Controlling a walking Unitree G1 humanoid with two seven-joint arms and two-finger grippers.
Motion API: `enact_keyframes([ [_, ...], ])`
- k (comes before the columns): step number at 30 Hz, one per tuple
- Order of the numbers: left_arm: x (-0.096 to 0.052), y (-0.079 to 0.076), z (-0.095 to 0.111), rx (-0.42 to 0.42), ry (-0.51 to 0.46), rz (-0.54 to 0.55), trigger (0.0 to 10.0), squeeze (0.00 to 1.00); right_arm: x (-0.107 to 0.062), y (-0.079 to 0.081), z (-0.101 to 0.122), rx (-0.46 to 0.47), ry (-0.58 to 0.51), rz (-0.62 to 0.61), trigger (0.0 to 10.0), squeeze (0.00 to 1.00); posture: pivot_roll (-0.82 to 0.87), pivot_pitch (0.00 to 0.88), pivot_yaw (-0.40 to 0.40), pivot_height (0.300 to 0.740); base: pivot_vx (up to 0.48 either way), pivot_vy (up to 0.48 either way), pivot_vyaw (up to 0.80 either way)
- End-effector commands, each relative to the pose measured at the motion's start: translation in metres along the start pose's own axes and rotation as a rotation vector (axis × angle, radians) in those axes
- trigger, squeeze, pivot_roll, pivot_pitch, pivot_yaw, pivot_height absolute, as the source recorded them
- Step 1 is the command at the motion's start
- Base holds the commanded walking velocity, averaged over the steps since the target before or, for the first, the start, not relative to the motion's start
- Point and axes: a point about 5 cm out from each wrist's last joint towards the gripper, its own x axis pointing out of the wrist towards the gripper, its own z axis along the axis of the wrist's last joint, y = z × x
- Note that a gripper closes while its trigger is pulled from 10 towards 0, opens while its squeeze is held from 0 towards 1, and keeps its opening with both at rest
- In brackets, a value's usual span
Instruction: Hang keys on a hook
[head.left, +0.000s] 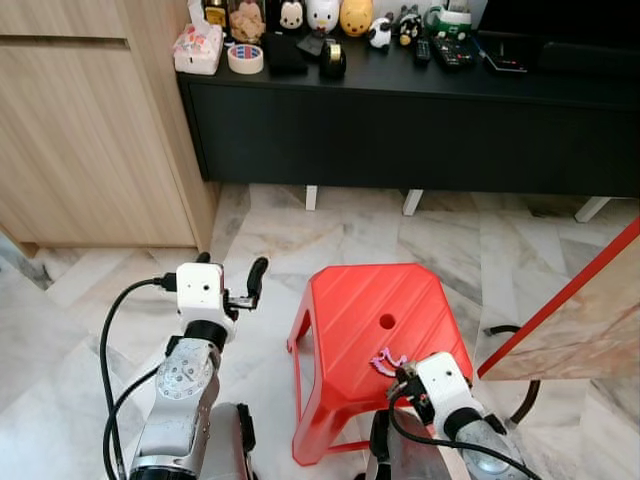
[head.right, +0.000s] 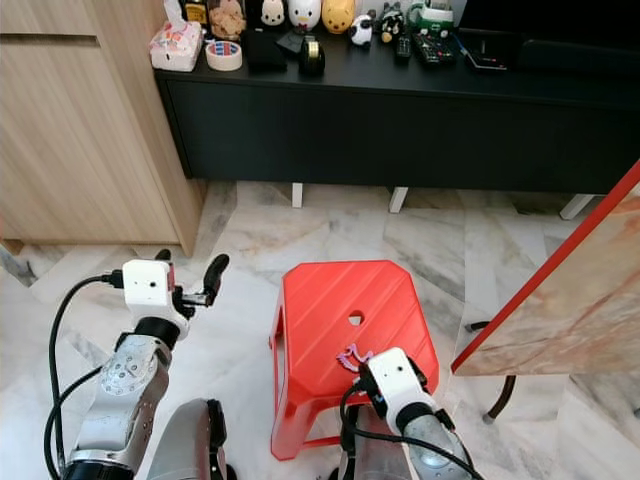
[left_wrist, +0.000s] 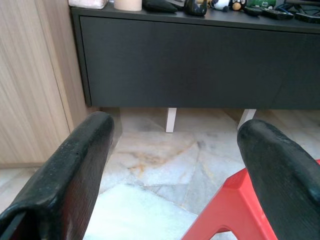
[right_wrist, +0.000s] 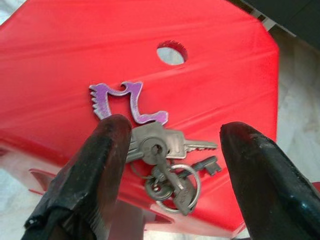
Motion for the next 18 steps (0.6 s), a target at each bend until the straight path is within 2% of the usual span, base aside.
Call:
enact_keyframes([
  [1, 0.0, -0.001, -0.003, 0.008, 0.011, -0.009, 10.0, 0.0, -0.002, 0.004, -0.01, -0.007, 0.049, 0.013, 10.0, 0.0, 0.07, 0.108, -0.101, 0.593, 0.0, 0.0, 0.0],
  [8, 0.0, -0.002, -0.003, 0.008, 0.01, -0.01, 10.0, 0.0, 0.001, 0.0, -0.024, -0.012, 0.125, -0.024, 10.0, 0.0, 0.06, 0.11, -0.1, 0.593, 0.0, 0.0, 0.0],
  [18, -0.001, -0.003, -0.003, 0.006, 0.008, -0.01, 10.0, 0.0, 0.009, -0.001, -0.023, -0.006, 0.133, -0.04, 10.0, 0.0, 0.07, 0.115, -0.098, 0.593, 0.0, 0.0, 0.0],
])
